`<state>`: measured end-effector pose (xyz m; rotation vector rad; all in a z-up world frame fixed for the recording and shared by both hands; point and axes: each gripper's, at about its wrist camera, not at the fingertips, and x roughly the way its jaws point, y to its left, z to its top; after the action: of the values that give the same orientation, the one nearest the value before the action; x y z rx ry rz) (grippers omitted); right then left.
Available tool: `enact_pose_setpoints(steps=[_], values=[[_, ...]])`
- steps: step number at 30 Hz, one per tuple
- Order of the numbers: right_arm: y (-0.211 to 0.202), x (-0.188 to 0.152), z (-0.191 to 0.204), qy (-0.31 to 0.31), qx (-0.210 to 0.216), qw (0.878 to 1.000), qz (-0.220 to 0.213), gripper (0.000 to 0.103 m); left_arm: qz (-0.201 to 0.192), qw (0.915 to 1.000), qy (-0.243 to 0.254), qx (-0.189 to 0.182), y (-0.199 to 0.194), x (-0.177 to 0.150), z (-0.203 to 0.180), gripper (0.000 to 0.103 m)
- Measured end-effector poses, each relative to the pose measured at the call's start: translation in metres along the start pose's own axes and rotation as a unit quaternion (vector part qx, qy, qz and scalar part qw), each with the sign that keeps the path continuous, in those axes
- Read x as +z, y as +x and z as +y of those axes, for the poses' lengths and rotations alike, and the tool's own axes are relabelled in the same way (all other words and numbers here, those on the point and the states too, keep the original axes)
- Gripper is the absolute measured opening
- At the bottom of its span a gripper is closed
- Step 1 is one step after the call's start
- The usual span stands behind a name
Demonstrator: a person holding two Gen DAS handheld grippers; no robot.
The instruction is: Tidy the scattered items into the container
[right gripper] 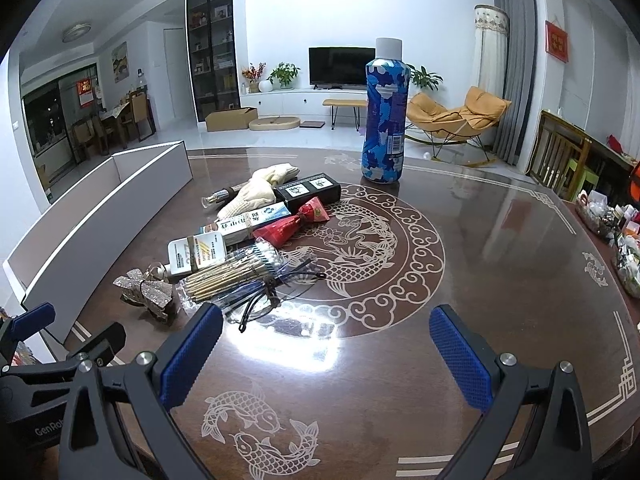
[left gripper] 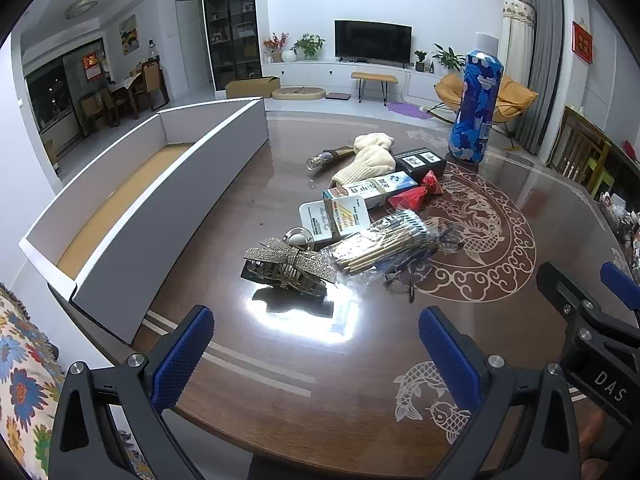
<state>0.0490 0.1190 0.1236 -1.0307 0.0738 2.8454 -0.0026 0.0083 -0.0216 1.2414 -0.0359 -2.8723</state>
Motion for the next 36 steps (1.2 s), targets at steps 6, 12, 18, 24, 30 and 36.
enact_pose_setpoints(steps=[6, 12, 18, 24, 30, 36], values=[[-0.0033, 0.0006, -0.0015, 0.002, -0.001, 1.000, -0.003, 0.103, -0.004, 1.0000, 0.004, 0.002, -0.0031, 0.0004, -0.0007, 0.103], [-0.0018, -0.0017, -0.0027, 0.009, -0.002, 1.000, 0.002, 0.103, -0.002, 1.0000, 0.005, 0.004, -0.0029, -0.0002, -0.0009, 0.103], [0.0000, -0.0055, -0.0014, 0.006, -0.005, 1.000, 0.007, 0.103, 0.000, 1.0000, 0.007, 0.005, -0.0021, -0.0015, -0.0011, 0.103], [-0.0007, -0.0057, -0.0012, 0.005, -0.004, 1.000, 0.006, 0.103, 0.000, 1.0000, 0.008, 0.006, -0.0018, -0.0033, -0.0017, 0.103], [0.0000, -0.0060, -0.0018, 0.005, -0.005, 1.000, 0.008, 0.103, 0.001, 0.9999, 0.010, 0.006, -0.0013, -0.0047, -0.0027, 0.103], [-0.0005, -0.0065, -0.0033, 0.007, -0.006, 1.000, 0.008, 0.103, 0.001, 0.9999, 0.010, 0.006, -0.0012, -0.0053, -0.0028, 0.103]])
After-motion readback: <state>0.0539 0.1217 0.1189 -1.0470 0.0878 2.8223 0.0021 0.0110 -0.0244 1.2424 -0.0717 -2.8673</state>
